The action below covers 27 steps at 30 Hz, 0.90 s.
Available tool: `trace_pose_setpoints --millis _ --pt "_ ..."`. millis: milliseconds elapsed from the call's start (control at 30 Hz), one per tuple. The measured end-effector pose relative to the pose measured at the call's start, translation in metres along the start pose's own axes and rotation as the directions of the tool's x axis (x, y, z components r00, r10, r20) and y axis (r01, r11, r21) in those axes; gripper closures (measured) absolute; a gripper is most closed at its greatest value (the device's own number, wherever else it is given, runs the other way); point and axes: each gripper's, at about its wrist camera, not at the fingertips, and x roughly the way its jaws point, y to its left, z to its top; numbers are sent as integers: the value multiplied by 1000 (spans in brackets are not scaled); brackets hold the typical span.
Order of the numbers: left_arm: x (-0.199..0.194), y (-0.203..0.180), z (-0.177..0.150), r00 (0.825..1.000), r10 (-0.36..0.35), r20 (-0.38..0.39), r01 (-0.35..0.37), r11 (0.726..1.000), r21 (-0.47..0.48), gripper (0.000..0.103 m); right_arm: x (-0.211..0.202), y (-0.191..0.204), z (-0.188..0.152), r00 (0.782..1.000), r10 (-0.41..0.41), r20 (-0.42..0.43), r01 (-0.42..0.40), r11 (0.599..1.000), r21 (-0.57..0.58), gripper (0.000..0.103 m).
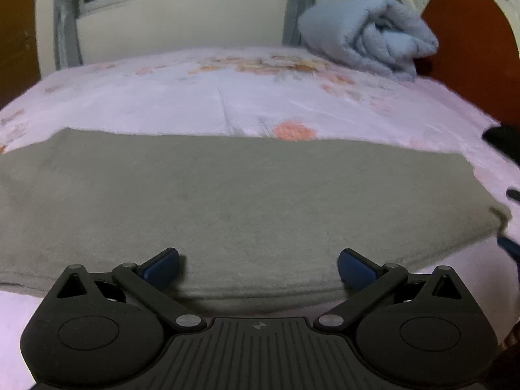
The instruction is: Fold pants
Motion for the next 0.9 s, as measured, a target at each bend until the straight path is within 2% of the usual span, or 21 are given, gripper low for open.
trace_pose_setpoints --millis 33,133,400,433,467,500,567,700,767,900 --pt "4 1 -2 1000 2 -19 -2 1000 -10 0 0 -2 0 1000 6 1 -6 1000 11 48" --pt "3 -3 -10 1000 15 -13 -15 1000 7 0 3 -5 1 1000 14 1 -14 999 48 49" --pt "0 -1 -12 1000 11 -11 -11 1000 1 0 17 7 1 999 -30 -18 30 1000 -9 50" --pt "0 -1 -13 1000 11 -10 -11 1000 2 0 19 7 2 999 -38 -23 38 999 -14 53" --pt "1 -1 -13 1000 12 -10 -12 1000 3 0 21 9 2 998 -56 -29 55 998 -29 62" --pt "1 -2 -13 1000 13 -9 -13 1000 4 0 23 10 3 996 -78 -36 77 996 -48 76" --pt "1 -1 -13 1000 13 -9 -12 1000 5 0 25 11 4 994 -105 -42 101 991 -83 91" --pt "4 0 -12 1000 5 -9 -5 1000 10 0 19 31 3 994 -107 -22 101 977 -190 96" --pt "4 0 -11 1000 2 -6 -2 1000 14 0 14 53 1 997 -77 -5 73 964 -255 97" --pt "-19 26 -5 999 -34 26 35 999 -3 0 7 118 -13 1000 -14 -2 12 904 -428 97"
